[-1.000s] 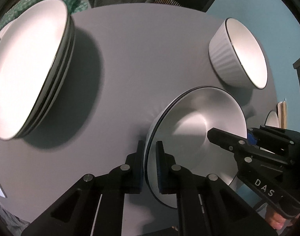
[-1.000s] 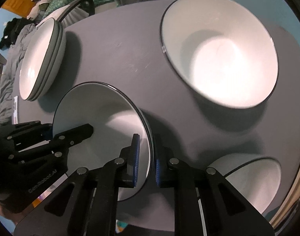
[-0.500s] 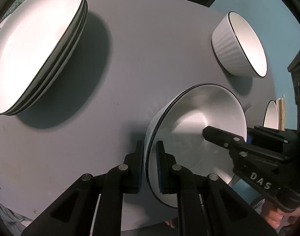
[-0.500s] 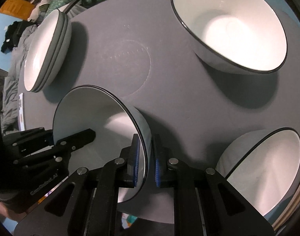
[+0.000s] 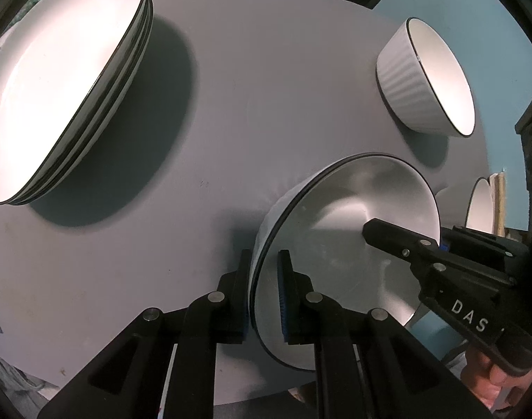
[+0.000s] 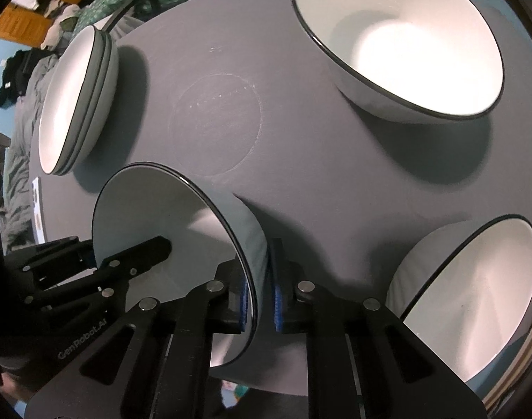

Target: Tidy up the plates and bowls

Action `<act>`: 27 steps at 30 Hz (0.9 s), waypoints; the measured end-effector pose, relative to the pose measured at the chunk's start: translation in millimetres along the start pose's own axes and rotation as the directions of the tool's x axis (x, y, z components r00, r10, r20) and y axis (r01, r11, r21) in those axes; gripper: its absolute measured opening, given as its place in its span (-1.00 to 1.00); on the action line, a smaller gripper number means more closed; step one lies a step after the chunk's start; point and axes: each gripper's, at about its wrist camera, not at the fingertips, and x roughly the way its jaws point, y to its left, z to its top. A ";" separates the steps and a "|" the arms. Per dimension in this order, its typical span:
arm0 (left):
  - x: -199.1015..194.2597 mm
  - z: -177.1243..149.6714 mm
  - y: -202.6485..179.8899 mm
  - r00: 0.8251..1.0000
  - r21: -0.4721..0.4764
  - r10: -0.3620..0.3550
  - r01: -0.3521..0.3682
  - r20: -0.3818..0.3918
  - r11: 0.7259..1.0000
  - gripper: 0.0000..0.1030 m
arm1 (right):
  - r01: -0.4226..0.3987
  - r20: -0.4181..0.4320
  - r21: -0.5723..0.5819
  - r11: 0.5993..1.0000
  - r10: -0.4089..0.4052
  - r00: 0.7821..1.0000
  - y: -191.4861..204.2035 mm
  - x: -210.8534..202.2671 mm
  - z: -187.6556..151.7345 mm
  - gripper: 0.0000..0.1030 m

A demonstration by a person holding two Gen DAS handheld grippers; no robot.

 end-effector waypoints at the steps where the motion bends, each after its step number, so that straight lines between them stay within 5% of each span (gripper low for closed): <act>1: 2.7 3.1 -2.5 1.000 -0.001 -0.005 0.005 -0.001 1.000 -0.78 | -0.003 0.001 0.006 1.000 0.003 1.000 -3.0 -1.6 -0.1 -0.80; 16: -46.6 34.7 1.4 0.996 0.047 -0.055 0.052 0.063 0.998 -0.78 | 0.005 0.076 0.033 0.999 -0.008 0.997 -4.0 -52.0 3.4 -0.80; 27: -77.6 76.0 -36.0 0.987 0.130 -0.077 0.058 0.139 0.990 -0.77 | 0.039 0.145 0.041 0.998 -0.044 0.988 -17.9 -91.2 20.8 -0.80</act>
